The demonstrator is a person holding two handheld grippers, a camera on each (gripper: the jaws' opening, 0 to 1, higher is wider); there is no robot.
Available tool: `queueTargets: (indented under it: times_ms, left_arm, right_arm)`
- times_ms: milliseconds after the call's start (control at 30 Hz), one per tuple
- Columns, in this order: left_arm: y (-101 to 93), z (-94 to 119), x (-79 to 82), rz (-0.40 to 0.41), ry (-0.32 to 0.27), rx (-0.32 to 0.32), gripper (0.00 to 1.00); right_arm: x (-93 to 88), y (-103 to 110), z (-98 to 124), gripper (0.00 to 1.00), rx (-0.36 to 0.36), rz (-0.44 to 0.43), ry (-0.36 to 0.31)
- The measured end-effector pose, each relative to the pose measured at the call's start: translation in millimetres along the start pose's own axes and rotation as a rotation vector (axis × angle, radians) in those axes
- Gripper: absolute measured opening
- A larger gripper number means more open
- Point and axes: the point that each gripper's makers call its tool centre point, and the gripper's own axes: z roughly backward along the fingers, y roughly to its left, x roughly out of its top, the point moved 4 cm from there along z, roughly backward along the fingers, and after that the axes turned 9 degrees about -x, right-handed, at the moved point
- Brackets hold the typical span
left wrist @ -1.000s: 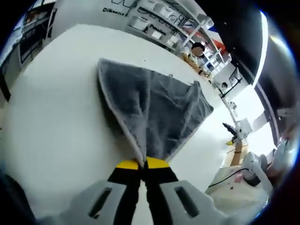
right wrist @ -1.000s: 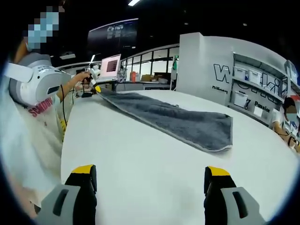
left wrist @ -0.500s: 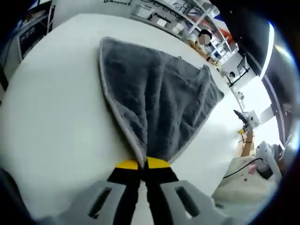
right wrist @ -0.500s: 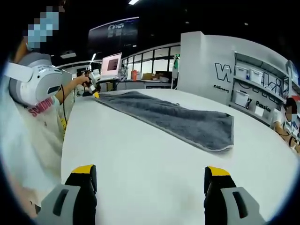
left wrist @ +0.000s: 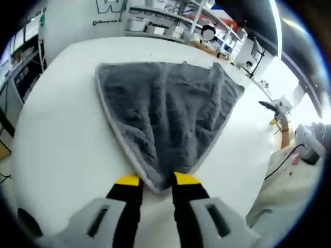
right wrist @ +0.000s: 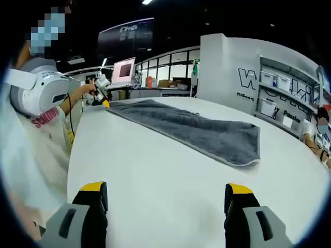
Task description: Fold the towel on the table until its edges align and the towel forms a compact rectangular stack.
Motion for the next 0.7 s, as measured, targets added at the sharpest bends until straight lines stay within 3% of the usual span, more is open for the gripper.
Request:
queueTargets:
  times_ms: [133, 267, 700]
  left_arm:
    - [-1.5, 6, 9.7, -0.036, -0.085, 0.012, 0.43]
    - [-4.0, 10, 11.9, -0.032, -0.117, 0.008, 0.46]
    - [-12.8, 13, 17.1, -0.078, -0.234, 0.034, 0.72]
  right_arm:
    - [0.9, 1, -2, 0.98, 0.007, 0.003, -0.001]
    - [0.5, 2, -3, 0.98, 0.011, 0.003, 0.001]
    - [4.7, 1, -6, 0.98, 0.018, 0.013, 0.011]
